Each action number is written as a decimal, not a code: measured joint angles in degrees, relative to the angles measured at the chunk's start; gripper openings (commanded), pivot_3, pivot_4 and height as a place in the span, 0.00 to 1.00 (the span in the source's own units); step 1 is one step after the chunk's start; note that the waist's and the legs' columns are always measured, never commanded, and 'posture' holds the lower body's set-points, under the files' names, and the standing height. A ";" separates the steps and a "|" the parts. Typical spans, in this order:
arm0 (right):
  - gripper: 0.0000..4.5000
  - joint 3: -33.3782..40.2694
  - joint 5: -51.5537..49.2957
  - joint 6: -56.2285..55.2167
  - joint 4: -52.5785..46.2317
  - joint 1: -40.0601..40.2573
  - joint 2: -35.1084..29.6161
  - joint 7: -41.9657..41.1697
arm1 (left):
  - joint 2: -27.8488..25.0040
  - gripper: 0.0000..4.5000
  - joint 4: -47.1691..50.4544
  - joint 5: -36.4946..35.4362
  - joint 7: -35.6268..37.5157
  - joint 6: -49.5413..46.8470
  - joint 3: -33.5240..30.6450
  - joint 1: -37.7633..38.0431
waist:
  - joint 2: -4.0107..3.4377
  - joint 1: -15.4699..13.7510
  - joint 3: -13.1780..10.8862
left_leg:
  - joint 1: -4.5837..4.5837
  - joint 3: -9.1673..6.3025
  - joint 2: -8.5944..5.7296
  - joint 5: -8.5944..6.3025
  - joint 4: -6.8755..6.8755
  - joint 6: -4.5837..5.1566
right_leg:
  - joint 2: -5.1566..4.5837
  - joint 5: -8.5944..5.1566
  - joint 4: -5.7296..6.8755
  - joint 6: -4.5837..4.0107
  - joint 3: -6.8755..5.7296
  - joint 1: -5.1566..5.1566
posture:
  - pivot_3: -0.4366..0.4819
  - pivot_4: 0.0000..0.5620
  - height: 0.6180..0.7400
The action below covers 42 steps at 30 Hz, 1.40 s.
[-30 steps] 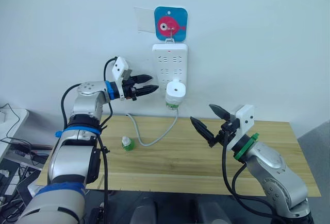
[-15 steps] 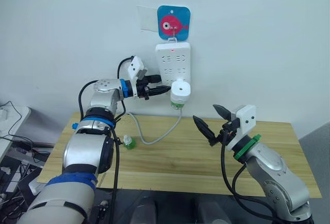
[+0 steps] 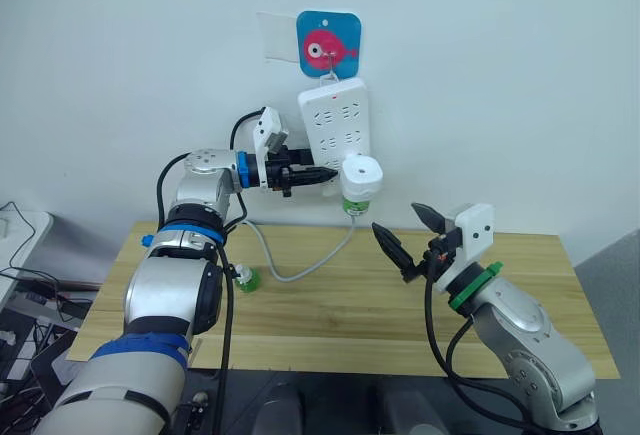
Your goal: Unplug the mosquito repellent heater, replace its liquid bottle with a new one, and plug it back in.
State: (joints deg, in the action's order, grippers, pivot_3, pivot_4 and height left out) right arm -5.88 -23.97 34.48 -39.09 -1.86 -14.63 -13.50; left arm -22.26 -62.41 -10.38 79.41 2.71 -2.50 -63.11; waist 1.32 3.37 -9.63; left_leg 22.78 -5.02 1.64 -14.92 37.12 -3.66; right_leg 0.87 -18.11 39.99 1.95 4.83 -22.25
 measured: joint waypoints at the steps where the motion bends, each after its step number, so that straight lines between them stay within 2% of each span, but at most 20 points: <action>1: 1.00 -0.26 0.09 0.78 -0.21 -0.49 0.56 0.66 | -0.01 0.29 0.03 0.03 -0.02 -0.03 -0.04 0.01 | -0.01 0.02 -0.01 | 0.00 -0.01 0.00 0.00 0.00 0.00 | 0.00 0.00 0.00 0.00 -0.01 0.00 | 0.41 0.30 1.00; 13: 1.00 -9.97 7.51 6.04 -0.09 -6.05 9.81 11.31 | 1.14 0.29 1.34 0.03 -2.86 0.50 -0.42 0.37 | -0.02 0.03 -0.66 | 0.08 -0.19 -0.03 0.02 0.24 -0.03 | -0.06 0.01 0.08 0.00 -0.17 0.04 | 0.39 0.35 1.00; 18: 1.00 -9.09 8.79 8.32 0.72 -9.08 10.35 12.53 | 1.12 0.29 1.46 0.04 -3.86 0.46 -1.12 0.50 | -0.16 0.40 -1.23 | 0.13 -0.42 -0.04 0.01 0.75 -0.02 | -0.03 0.01 0.45 0.00 -0.33 0.09 | 0.39 0.36 1.00; 30: 1.00 -9.34 12.79 9.85 2.01 -13.70 13.10 14.95 | 1.64 0.29 1.63 -0.03 -3.65 0.44 -1.33 0.50 | -0.19 0.39 -1.25 | 0.27 -0.94 -0.07 0.02 0.74 -0.03 | -0.03 -0.05 0.53 -0.08 -0.82 0.11 | 0.40 0.35 1.00; 41: 1.00 -7.55 14.58 7.12 11.08 -19.65 14.65 14.28 | 1.79 0.29 1.63 -0.01 -3.67 0.65 -1.36 0.50 | -0.19 0.38 -1.25 | 0.28 -0.97 -0.08 0.02 0.74 -0.03 | -0.04 -0.05 0.52 -0.08 -0.85 0.11 | 0.40 0.33 1.00; 42: 0.96 -7.42 14.84 6.66 11.59 -19.65 14.65 14.02 | 1.79 0.29 1.63 -0.01 -3.66 0.67 -1.36 0.50 | -0.19 0.37 -1.25 | 0.28 -0.97 -0.08 0.02 0.74 -0.03 | -0.05 -0.05 0.52 -0.08 -0.85 0.11 | 0.40 0.33 1.00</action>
State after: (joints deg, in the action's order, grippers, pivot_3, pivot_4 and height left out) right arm -13.31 -9.13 41.14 -27.49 -21.51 0.02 0.52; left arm -20.47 -60.77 -10.39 75.75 3.38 -3.86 -62.61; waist 1.13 3.75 -10.88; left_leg 23.07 -5.99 1.56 -14.90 37.86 -3.69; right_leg 0.83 -18.16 40.51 1.87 3.98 -22.13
